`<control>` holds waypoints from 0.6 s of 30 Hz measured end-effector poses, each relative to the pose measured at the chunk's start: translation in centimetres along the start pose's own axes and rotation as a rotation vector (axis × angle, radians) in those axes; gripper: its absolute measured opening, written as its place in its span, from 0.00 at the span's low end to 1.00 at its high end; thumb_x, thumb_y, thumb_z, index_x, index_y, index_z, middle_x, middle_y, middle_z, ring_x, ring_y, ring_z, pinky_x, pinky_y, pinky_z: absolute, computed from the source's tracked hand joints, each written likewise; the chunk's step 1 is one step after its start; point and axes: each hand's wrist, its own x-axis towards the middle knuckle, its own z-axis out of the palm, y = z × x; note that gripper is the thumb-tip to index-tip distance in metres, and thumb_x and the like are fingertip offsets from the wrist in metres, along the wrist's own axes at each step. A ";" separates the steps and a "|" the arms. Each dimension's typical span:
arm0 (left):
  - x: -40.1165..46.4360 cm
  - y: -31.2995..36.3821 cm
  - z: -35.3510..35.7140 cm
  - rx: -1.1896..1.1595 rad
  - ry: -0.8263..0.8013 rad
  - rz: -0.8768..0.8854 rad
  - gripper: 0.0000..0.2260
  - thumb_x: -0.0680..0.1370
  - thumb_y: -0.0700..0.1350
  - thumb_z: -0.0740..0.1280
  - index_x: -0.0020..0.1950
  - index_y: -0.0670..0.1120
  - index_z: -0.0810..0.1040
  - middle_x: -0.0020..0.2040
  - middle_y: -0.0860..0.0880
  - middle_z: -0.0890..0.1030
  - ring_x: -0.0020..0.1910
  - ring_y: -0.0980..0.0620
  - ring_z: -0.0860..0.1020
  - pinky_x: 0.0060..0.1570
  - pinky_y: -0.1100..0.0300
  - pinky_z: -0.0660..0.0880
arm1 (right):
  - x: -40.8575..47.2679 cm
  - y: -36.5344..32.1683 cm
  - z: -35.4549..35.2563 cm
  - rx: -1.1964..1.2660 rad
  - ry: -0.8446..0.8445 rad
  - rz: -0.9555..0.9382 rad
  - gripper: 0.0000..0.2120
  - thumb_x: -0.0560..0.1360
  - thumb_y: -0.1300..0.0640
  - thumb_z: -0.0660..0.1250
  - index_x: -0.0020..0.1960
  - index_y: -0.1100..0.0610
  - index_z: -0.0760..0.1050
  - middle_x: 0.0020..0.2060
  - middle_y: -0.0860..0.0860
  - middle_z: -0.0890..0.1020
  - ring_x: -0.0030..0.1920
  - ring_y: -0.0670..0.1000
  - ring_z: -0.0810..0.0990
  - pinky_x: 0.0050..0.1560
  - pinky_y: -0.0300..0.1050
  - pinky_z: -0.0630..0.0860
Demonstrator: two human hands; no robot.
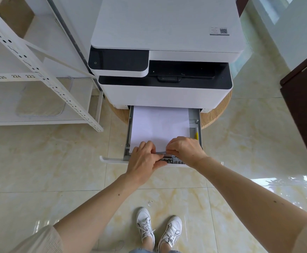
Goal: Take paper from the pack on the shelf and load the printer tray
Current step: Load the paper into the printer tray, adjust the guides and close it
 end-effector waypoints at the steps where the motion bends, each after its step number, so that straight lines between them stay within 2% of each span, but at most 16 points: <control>1: -0.1 -0.1 0.0 -0.012 -0.010 0.007 0.12 0.72 0.57 0.70 0.49 0.52 0.86 0.41 0.48 0.73 0.42 0.45 0.73 0.38 0.55 0.63 | 0.0 0.0 0.0 0.003 -0.002 0.008 0.08 0.76 0.52 0.68 0.47 0.54 0.84 0.47 0.48 0.85 0.47 0.53 0.82 0.37 0.41 0.65; 6: -0.5 -0.2 0.1 -0.007 -0.034 0.036 0.21 0.74 0.63 0.57 0.48 0.53 0.86 0.43 0.49 0.74 0.42 0.46 0.73 0.39 0.57 0.64 | -0.2 -0.2 0.5 0.002 -0.040 0.055 0.09 0.76 0.51 0.68 0.47 0.55 0.84 0.50 0.47 0.83 0.51 0.53 0.79 0.38 0.42 0.65; 8: -0.6 -0.3 0.1 0.001 -0.056 0.049 0.22 0.75 0.63 0.57 0.48 0.53 0.85 0.47 0.49 0.77 0.45 0.46 0.74 0.40 0.56 0.67 | -0.2 -0.3 0.7 0.014 -0.049 0.077 0.08 0.76 0.52 0.68 0.48 0.55 0.84 0.52 0.47 0.82 0.52 0.53 0.78 0.39 0.43 0.65; 11: -0.6 -0.4 0.2 -0.064 -0.104 0.031 0.23 0.75 0.62 0.56 0.51 0.51 0.85 0.47 0.50 0.79 0.45 0.46 0.77 0.44 0.53 0.72 | -0.2 -0.5 0.6 0.027 -0.066 0.105 0.09 0.76 0.51 0.69 0.49 0.55 0.84 0.52 0.48 0.81 0.53 0.52 0.77 0.40 0.42 0.64; 15: -0.4 -0.4 0.1 -0.076 -0.127 0.007 0.24 0.75 0.63 0.55 0.53 0.51 0.85 0.47 0.50 0.80 0.44 0.47 0.78 0.46 0.54 0.73 | -0.3 -0.5 0.5 0.035 -0.079 0.094 0.10 0.77 0.51 0.68 0.50 0.55 0.84 0.53 0.48 0.80 0.53 0.52 0.76 0.41 0.42 0.65; 18: -0.4 -0.4 0.0 -0.073 -0.122 0.013 0.24 0.76 0.63 0.55 0.53 0.51 0.85 0.47 0.51 0.81 0.44 0.48 0.79 0.46 0.55 0.72 | -0.5 -0.3 0.5 0.037 -0.086 0.065 0.10 0.77 0.51 0.68 0.49 0.56 0.84 0.53 0.49 0.81 0.51 0.53 0.77 0.43 0.45 0.73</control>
